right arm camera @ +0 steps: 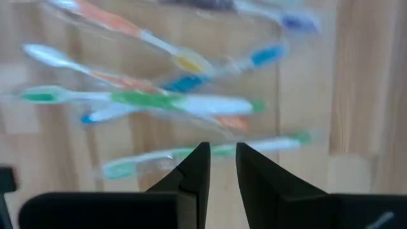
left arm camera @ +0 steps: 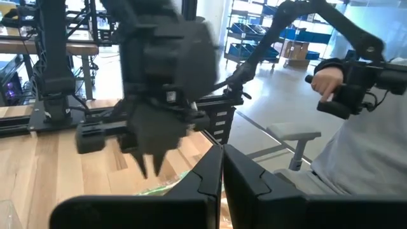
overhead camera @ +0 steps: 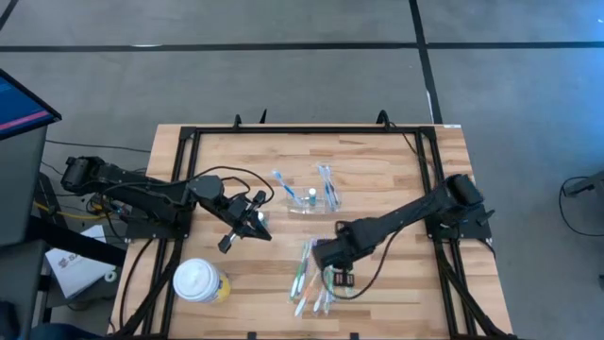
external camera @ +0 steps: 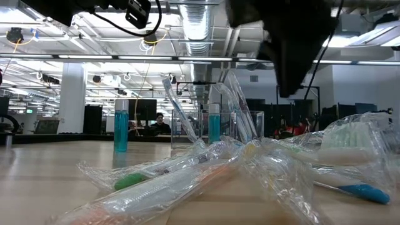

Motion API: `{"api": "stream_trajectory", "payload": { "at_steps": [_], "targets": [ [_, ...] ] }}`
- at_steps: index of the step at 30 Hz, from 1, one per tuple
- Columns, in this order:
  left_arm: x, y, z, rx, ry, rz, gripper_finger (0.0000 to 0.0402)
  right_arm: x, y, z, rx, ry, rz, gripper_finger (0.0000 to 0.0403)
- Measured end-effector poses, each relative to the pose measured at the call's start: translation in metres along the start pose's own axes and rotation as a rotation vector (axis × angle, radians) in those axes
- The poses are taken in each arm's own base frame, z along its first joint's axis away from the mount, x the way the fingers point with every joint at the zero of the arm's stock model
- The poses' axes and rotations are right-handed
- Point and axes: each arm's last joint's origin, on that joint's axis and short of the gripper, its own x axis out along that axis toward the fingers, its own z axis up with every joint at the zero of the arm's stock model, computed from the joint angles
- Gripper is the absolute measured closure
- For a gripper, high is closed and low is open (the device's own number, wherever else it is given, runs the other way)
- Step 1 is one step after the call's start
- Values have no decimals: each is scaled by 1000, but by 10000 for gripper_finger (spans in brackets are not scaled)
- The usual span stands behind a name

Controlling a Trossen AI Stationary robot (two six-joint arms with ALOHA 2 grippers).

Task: Pick & Place toothbrushing station
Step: Put the green toothbrush into the transparent organizer

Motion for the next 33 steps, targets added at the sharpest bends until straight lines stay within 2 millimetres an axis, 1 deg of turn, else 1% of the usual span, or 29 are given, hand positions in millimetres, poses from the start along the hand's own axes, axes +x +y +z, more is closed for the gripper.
{"api": "stream_trajectory", "payload": {
  "at_steps": [3, 5, 9, 13, 17, 21, 28, 33],
  "targets": [
    [0, 0, 0, 0, 2, 0, 395, -1, -11, -13, 112, -131, 68, 336],
    [0, 0, 0, 3, -1, 0, 395, -2, -20, -25, 184, -191, 105, 336],
    [0, 0, 0, 4, -1, 0, 395, 8, -32, -48, 331, -237, 150, 336],
    [0, 0, 0, 4, -1, 0, 395, 22, -35, -64, 414, -252, 183, 336],
    [0, 0, 0, 4, -3, 0, 395, 29, -30, -68, 424, -281, 221, 336],
    [0, 0, 0, 4, -3, 0, 395, 38, -27, -72, 436, -232, 204, 336],
    [0, 0, 0, 5, -4, 0, 395, 62, -22, -71, 440, -159, 219, 336],
    [0, 0, 0, 5, -4, 0, 395, 67, -19, -72, 440, -142, 230, 336]
  ]
}}
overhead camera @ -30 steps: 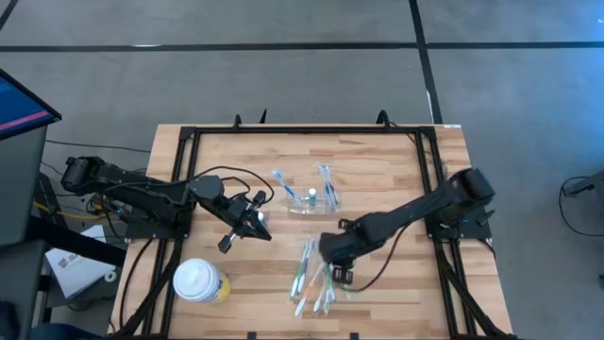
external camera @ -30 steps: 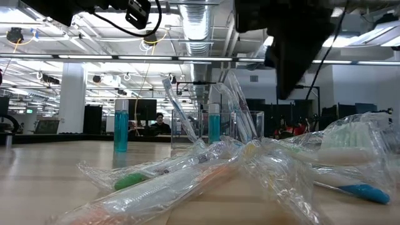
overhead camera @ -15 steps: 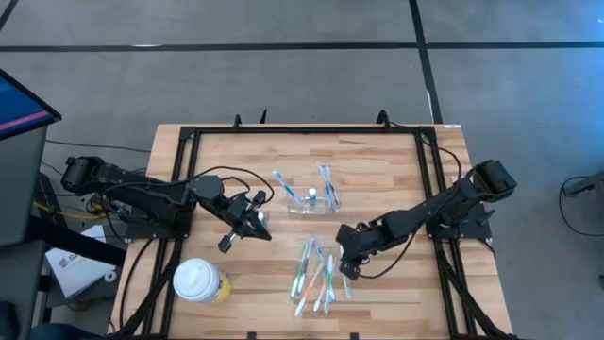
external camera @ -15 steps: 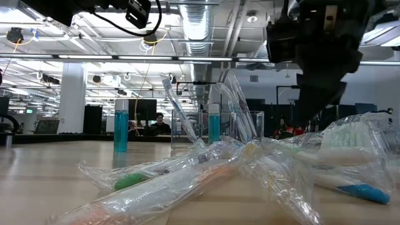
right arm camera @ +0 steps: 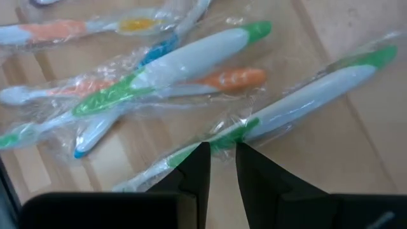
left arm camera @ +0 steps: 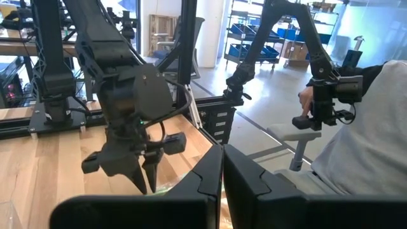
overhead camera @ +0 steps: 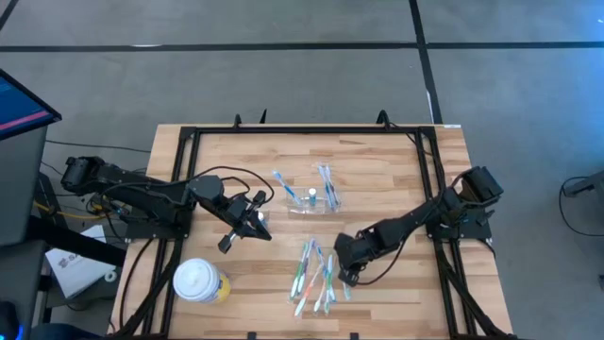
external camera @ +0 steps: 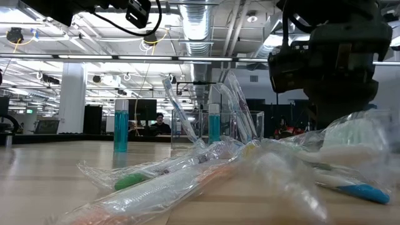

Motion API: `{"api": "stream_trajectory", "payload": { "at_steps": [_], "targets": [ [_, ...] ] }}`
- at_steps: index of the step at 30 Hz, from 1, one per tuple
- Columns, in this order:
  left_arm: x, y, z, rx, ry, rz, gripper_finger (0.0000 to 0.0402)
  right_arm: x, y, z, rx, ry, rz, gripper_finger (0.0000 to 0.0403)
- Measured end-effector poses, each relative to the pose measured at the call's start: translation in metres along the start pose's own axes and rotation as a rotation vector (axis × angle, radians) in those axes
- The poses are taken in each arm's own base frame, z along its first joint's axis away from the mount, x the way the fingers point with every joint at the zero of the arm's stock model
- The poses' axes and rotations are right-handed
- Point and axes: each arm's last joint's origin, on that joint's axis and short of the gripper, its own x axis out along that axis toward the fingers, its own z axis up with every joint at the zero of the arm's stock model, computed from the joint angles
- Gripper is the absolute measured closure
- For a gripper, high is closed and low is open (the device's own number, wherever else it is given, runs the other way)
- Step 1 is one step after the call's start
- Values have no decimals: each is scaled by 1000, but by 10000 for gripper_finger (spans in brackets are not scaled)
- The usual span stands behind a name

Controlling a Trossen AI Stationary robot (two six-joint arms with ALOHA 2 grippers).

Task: Pick & Place toothbrushing station
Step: Put the green toothbrush into the transparent organizer

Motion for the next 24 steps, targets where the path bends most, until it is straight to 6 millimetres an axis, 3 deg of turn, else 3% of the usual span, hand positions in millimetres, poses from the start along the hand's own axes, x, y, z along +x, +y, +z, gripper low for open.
{"api": "stream_trajectory", "payload": {
  "at_steps": [8, 14, 24],
  "targets": [
    [0, 0, 0, 0, 0, 0, 395, 0, 1, 0, 8, -10, 4, 343],
    [0, 0, 0, 0, 0, -1, 395, 0, 1, 0, -7, -9, 3, 397],
    [0, 0, 0, 0, 0, 0, 395, -6, 0, -2, -10, 6, -10, 403]
  ]
}}
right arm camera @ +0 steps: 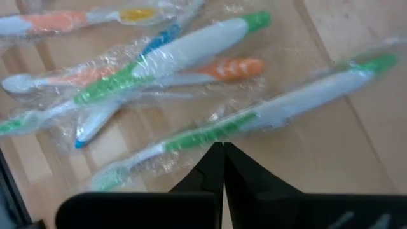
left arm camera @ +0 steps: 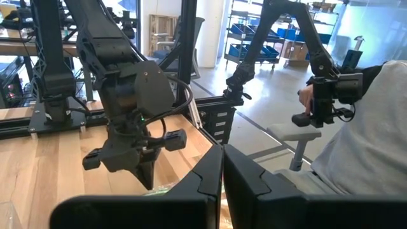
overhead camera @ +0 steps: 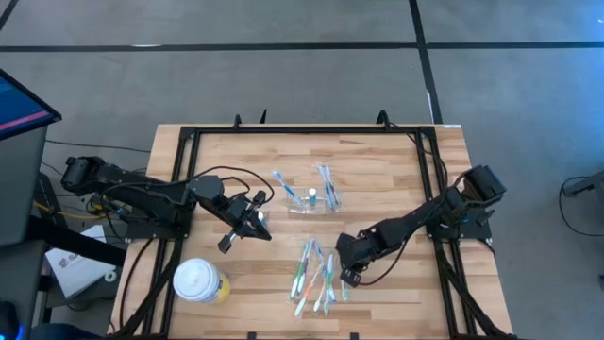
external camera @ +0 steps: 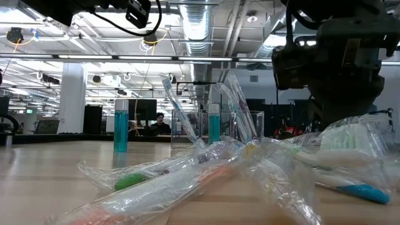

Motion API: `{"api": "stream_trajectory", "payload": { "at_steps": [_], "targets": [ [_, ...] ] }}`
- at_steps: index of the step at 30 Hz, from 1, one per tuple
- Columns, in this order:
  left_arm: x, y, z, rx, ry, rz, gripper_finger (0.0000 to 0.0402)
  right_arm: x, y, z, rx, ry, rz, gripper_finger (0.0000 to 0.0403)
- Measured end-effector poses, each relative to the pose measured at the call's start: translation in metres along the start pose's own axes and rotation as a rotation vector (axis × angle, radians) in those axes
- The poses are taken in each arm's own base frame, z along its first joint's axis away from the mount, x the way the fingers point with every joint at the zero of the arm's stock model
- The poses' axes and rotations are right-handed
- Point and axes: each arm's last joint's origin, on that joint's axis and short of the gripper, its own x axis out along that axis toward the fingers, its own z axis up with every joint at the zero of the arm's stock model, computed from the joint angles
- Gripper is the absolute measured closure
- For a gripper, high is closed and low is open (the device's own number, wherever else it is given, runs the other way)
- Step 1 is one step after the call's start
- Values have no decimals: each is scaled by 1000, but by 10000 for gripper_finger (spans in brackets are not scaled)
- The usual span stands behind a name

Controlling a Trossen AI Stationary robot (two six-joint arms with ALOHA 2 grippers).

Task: Pick & Place toothbrushing station
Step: Put the green toothbrush into the transparent organizer

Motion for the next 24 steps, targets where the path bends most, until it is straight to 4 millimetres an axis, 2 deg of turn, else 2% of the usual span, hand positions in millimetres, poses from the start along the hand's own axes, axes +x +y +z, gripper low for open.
{"api": "stream_trajectory", "payload": {
  "at_steps": [6, 13, 24],
  "targets": [
    [0, 0, 0, 0, 0, 0, 395, -11, 2, 1, 2, -16, 22, 403],
    [0, 0, 0, 0, 0, 0, 395, -11, 3, -1, 2, -14, 15, 388],
    [0, 0, 0, 0, 0, 0, 395, -7, 2, 0, 6, -27, 8, 258]
  ]
}}
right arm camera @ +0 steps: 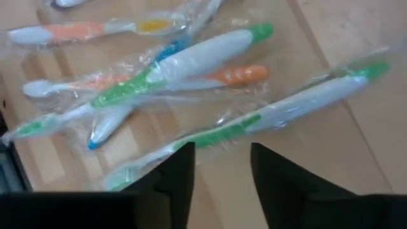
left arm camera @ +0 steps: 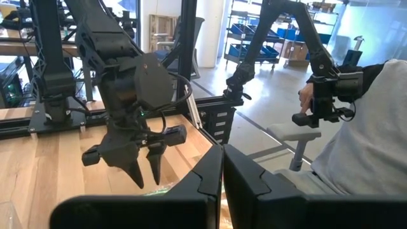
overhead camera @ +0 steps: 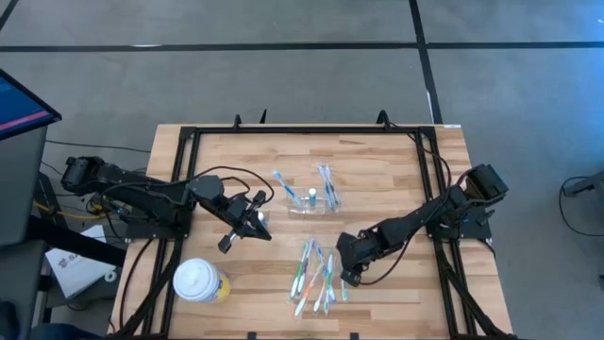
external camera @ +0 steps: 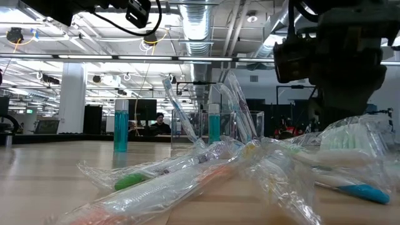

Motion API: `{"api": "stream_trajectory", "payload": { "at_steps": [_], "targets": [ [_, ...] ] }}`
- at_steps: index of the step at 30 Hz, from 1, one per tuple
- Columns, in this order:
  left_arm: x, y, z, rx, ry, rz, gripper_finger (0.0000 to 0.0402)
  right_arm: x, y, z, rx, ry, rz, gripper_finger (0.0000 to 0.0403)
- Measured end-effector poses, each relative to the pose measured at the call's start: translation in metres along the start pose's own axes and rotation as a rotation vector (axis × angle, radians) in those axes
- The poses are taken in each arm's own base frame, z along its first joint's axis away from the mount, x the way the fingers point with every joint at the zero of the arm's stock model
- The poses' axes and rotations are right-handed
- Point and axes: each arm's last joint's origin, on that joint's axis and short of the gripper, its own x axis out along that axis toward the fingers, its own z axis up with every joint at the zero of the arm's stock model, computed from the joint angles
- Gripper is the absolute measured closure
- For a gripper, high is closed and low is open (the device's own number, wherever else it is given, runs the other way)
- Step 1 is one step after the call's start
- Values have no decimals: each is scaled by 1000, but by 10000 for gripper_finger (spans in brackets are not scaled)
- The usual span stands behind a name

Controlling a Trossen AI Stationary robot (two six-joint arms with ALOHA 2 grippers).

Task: Pick & Place toothbrushing station
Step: Put the green toothbrush into the transparent organizer

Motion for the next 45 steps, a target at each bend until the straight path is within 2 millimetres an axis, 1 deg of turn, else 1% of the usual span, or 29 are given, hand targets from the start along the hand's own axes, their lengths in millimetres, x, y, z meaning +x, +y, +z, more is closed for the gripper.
{"api": "stream_trajectory", "payload": {
  "at_steps": [4, 8, 12, 14, 17, 20, 23, 25, 30, 31, 32, 35, 38, 42, 45],
  "targets": [
    [0, 0, 0, 0, 0, 0, 395, 0, 0, 2, 21, -28, -10, 215],
    [0, 0, 0, 0, 0, 0, 395, 2, -2, 1, 26, -24, -25, 189],
    [0, 0, 0, 0, 0, 0, 395, 12, -4, 1, 70, -10, -48, 182],
    [0, 0, 0, 0, 1, 0, 395, 20, -4, 2, 78, -10, -47, 184],
    [0, 0, 0, 0, 0, 0, 395, 25, -6, 3, 83, -8, -56, 190],
    [0, 0, 0, 0, 0, 0, 395, 27, -9, 3, 124, 1, -76, 205],
    [0, 0, 0, 0, 0, 0, 395, 27, -11, 3, 166, 10, -92, 234],
    [0, 0, 0, 0, 0, 0, 395, 27, -12, 3, 163, 10, -98, 265],
    [0, 0, 0, 0, 0, 0, 395, 26, -14, 2, 130, 21, -111, 370],
    [0, 0, 0, 0, 0, 0, 395, 25, -14, 2, 113, 20, -109, 383],
    [0, 0, 0, 0, 0, 0, 395, 25, -13, 2, 101, 17, -99, 388],
    [0, 0, 0, 0, -1, 0, 395, 22, -12, 5, 99, 5, -83, 385],
    [0, 0, 0, 0, -1, 0, 395, 20, -13, 6, 74, 8, -82, 397],
    [0, 0, 0, 0, -1, 0, 395, 12, -17, 8, 67, 7, -100, 402],
    [0, 0, 0, 0, -1, 0, 395, 2, -21, 7, 57, -2, -145, 403]
  ]
}}
